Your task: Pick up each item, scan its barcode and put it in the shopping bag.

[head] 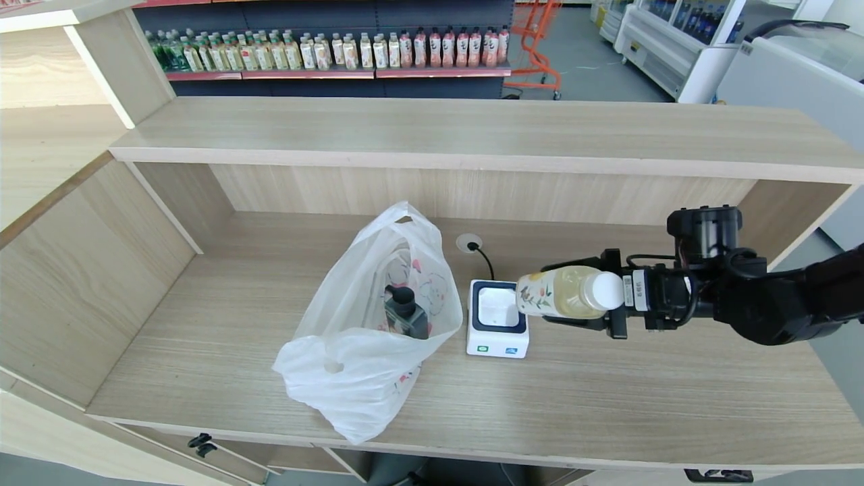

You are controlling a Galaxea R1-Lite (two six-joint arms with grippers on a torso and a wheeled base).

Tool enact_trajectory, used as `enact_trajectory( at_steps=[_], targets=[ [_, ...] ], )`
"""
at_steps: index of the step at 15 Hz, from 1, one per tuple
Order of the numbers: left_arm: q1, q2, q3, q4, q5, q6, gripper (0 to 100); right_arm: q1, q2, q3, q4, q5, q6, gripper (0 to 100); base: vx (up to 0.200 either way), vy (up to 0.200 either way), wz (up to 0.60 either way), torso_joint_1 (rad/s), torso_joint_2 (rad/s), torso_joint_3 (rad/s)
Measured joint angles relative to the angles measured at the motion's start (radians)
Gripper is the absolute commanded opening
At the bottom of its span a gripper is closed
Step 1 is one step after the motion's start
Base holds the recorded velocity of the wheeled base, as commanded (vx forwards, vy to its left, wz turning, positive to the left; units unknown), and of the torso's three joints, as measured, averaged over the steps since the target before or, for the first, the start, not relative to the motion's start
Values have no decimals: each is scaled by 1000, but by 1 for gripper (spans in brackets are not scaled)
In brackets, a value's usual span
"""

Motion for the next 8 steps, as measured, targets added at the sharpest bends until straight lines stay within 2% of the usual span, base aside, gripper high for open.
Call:
enact_trajectory(
  at_steps=[8],
  targets=[
    [0, 0, 0, 0, 0, 0, 100, 50, 104, -68, -136, 37, 0, 0, 0, 0, 0, 0, 0, 0]
  ],
)
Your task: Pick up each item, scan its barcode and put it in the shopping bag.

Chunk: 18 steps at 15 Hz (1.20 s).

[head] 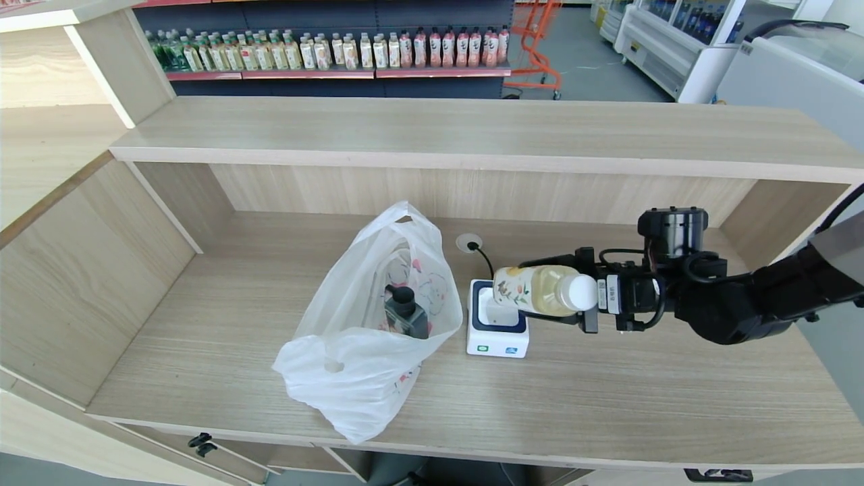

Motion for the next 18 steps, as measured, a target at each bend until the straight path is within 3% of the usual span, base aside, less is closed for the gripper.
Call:
enact_trajectory(
  at_steps=[10, 12, 13, 15, 18],
  targets=[
    [0, 0, 0, 0, 0, 0, 100, 4, 76, -19, -64, 5, 4, 0, 0, 0, 0, 0, 0, 0],
    [0, 0, 0, 0, 0, 0, 100, 4, 54, -22, -58, -2, 59, 0, 0, 0, 0, 0, 0, 0],
    [0, 0, 0, 0, 0, 0, 100, 2, 29, -24, -54, -4, 122, 0, 0, 0, 0, 0, 0, 0],
    [0, 0, 0, 0, 0, 0, 100, 1, -71, -16, -59, -25, 381, 0, 0, 0, 0, 0, 0, 0],
    [0, 0, 0, 0, 0, 0, 100, 9, -234, 43, -59, -224, 907, 0, 0, 0, 0, 0, 0, 0]
  ],
)
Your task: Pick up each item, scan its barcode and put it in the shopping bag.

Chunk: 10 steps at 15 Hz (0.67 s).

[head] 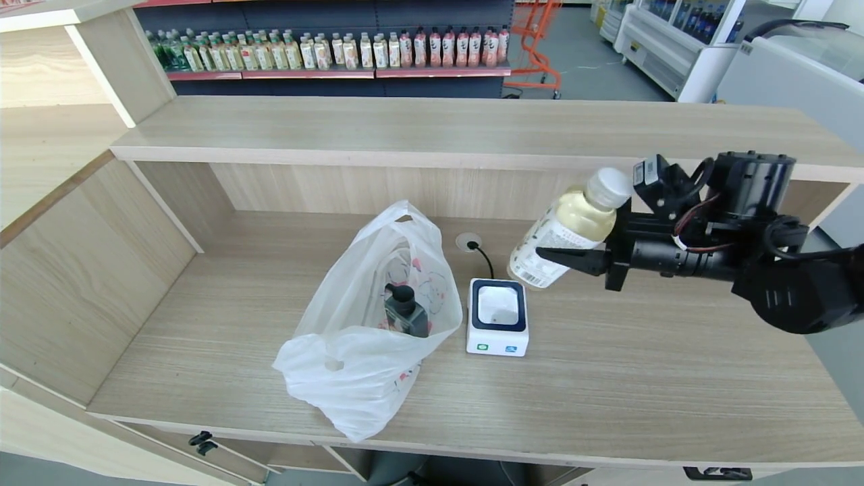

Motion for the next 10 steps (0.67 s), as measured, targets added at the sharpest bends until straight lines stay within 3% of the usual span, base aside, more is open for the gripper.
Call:
enact_trajectory(
  at_steps=[2, 4, 7, 10],
  targets=[
    [0, 0, 0, 0, 0, 0, 100, 38, -70, 40, -7, -200, 255, 0, 0, 0, 0, 0, 0, 0],
    [0, 0, 0, 0, 0, 0, 100, 83, -112, 101, -53, -304, 388, 0, 0, 0, 0, 0, 0, 0],
    [0, 0, 0, 0, 0, 0, 100, 113, -140, 225, -159, -352, 420, 0, 0, 0, 0, 0, 0, 0],
    [0, 0, 0, 0, 0, 0, 100, 117, -145, 270, -181, -356, 423, 0, 0, 0, 0, 0, 0, 0]
  ],
)
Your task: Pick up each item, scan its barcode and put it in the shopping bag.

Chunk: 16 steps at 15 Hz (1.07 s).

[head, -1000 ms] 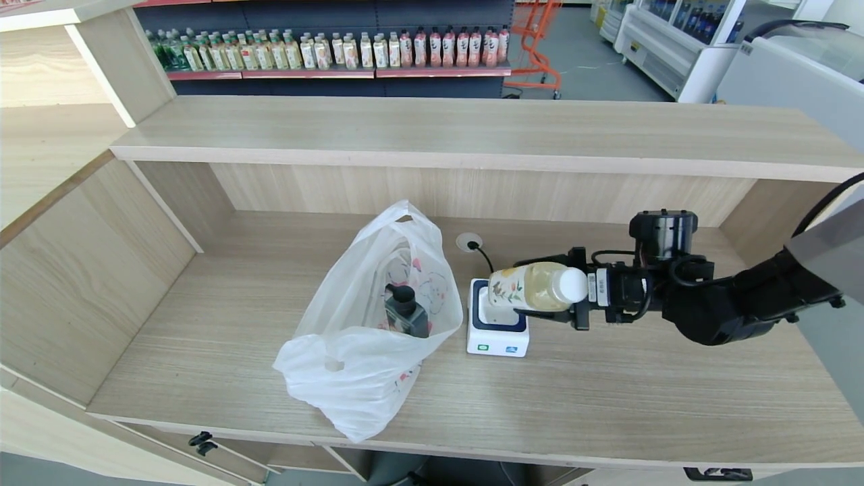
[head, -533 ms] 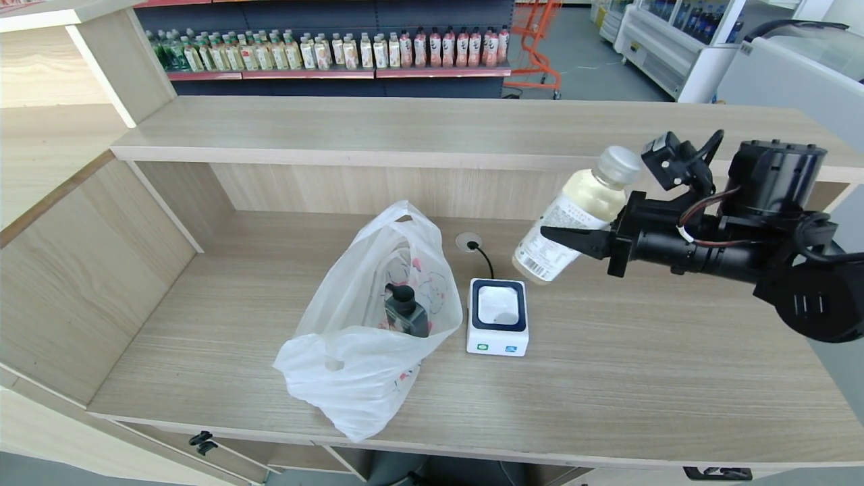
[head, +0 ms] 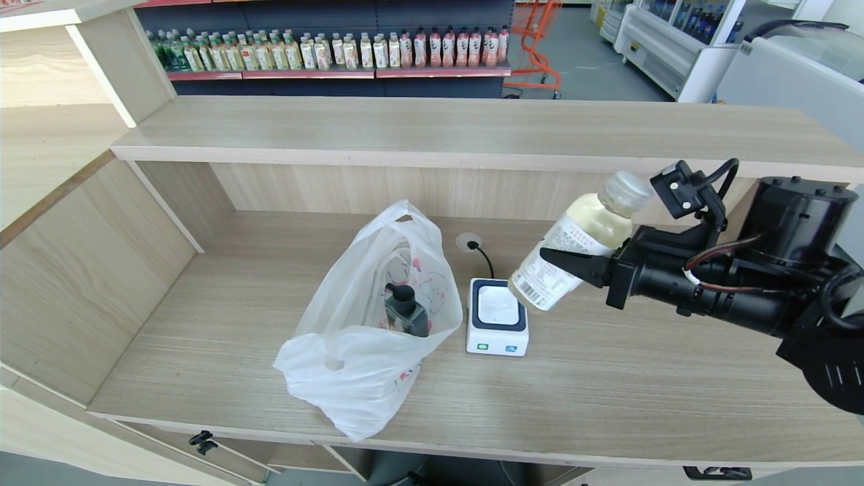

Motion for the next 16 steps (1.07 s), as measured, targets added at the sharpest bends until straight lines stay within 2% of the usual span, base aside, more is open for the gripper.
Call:
enact_trajectory(
  at_steps=[1, 7, 12, 16],
  targets=[
    [0, 0, 0, 0, 0, 1, 100, 1, 0, 3, -2, 0, 2, 0, 0, 0, 0, 0, 0, 0],
    [-1, 0, 0, 0, 0, -1, 100, 1, 4, -6, 3, -6, 107, 0, 0, 200, 0, 4, 5, 2],
    [1, 0, 0, 0, 0, -1, 100, 6, 76, -80, 1, -11, 114, 0, 0, 0, 0, 0, 0, 0],
    [0, 0, 0, 0, 0, -2, 100, 49, 201, -200, 0, -130, 114, 0, 0, 0, 0, 0, 0, 0]
  ],
)
